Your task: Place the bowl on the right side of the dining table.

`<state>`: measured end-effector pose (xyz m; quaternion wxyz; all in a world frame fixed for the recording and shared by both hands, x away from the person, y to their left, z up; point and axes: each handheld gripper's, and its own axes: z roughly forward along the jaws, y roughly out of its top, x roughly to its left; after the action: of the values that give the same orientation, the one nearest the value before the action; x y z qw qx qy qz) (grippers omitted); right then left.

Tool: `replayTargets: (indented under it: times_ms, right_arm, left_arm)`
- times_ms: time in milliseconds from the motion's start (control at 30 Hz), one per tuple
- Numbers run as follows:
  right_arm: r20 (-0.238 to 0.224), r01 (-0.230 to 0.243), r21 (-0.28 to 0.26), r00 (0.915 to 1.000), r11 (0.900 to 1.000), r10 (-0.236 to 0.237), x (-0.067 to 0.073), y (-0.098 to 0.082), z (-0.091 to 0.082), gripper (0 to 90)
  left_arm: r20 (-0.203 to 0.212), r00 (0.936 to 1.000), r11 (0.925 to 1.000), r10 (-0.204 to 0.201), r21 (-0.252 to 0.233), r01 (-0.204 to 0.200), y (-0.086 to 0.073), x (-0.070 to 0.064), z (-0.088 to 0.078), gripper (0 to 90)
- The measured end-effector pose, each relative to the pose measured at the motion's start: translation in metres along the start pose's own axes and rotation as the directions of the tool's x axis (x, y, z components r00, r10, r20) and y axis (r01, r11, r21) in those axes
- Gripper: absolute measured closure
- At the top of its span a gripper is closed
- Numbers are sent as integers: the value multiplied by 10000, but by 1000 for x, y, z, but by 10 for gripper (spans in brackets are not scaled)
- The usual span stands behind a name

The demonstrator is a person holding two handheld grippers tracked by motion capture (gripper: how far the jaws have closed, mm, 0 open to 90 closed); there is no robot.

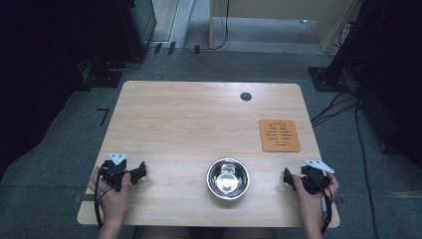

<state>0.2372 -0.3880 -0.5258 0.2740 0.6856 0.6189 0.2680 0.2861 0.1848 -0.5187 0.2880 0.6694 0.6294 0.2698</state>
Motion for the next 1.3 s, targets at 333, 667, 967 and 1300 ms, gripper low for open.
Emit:
replayTargets:
  times_ms: [333,667,967,1300]
  right_arm:
    - [849,-139,-312,9963,9994,165,5,1,-5,133]
    - [-65,-167,-972,9998,9951,162,24,15,-26,129]
    - [-1045,56,-1182,9944,9930,-180,48,22,-38,131]
    - [-1828,398,-1293,9811,9908,-633,73,24,-47,136]
  left_arm:
    - [0,10000,10000,-5,5,5,0,0,0,74]
    - [-1,10000,10000,0,7,0,0,0,0,74]
    - [-39,10000,10000,-51,5,51,0,0,0,74]
    - [-46,10000,10000,-47,6,47,0,0,0,74]
